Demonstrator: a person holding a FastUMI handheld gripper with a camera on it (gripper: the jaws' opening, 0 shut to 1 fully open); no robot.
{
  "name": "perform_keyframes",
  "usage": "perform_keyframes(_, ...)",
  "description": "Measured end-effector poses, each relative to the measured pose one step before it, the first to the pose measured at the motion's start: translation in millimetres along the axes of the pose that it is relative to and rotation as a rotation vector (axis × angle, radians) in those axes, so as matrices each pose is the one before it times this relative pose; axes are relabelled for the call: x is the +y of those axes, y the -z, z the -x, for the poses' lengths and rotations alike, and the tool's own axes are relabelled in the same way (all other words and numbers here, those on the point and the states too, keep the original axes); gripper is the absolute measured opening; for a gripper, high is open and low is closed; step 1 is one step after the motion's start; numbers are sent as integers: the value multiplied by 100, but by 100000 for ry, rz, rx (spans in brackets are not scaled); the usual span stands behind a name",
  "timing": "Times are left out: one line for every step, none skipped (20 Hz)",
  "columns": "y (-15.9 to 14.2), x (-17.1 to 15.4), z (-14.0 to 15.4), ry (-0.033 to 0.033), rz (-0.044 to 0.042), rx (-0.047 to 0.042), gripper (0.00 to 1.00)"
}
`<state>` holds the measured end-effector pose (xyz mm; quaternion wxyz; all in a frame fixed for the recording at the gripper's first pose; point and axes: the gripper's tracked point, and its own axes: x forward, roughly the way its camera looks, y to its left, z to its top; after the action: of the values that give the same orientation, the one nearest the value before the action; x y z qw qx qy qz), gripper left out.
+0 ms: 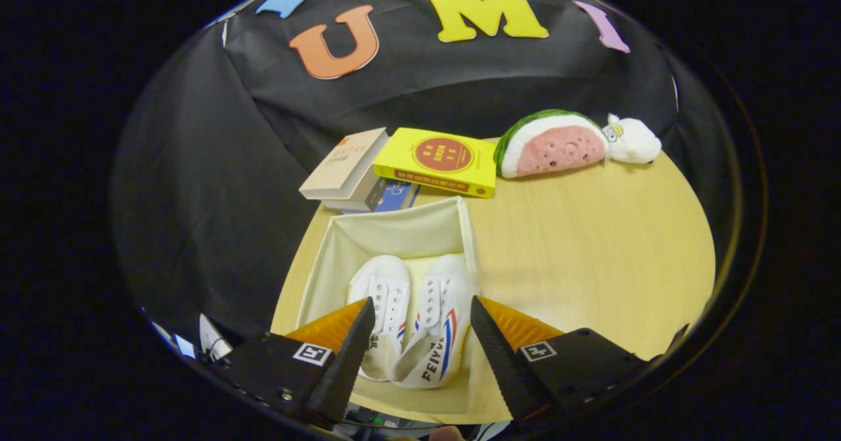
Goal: Open the storage box then place both shoes into the box .Put the left shoe in first, then the right shoe, with the right side of both shoes facing outward in a uniform manner.
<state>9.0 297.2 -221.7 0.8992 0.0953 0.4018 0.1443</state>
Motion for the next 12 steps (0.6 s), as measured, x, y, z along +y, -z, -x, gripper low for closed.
perform_keyframes(-561,-453,904,1219,2254,-3173,91)
perform_keyframes(-652,-598,919,1402,2227,-3590,93)
perform_keyframes(-818,-765,1038,1718,1889,-4222,94)
perform_keyframes(-793,-804,1040,1891,1607,-4035,95)
perform_keyframes(-829,-1097,1055,2550,1621,-3849,96)
perform_keyframes(-821,-1062,882,2467,1561,-3248,96)
perform_keyframes(-1129,-984,865,1647,546,-3086,96)
perform_keyframes(-926,-960,1082,1678,-413,-3157,96)
perform_keyframes(-507,-1281,917,1525,-983,-3006,96)
perform_keyframes(-1052,-1242,1056,1852,-1201,-3294,97)
perform_keyframes(-1079,-1252,1012,1907,-1215,-3312,97)
perform_keyframes(-937,-1294,948,1837,-1154,-2985,96)
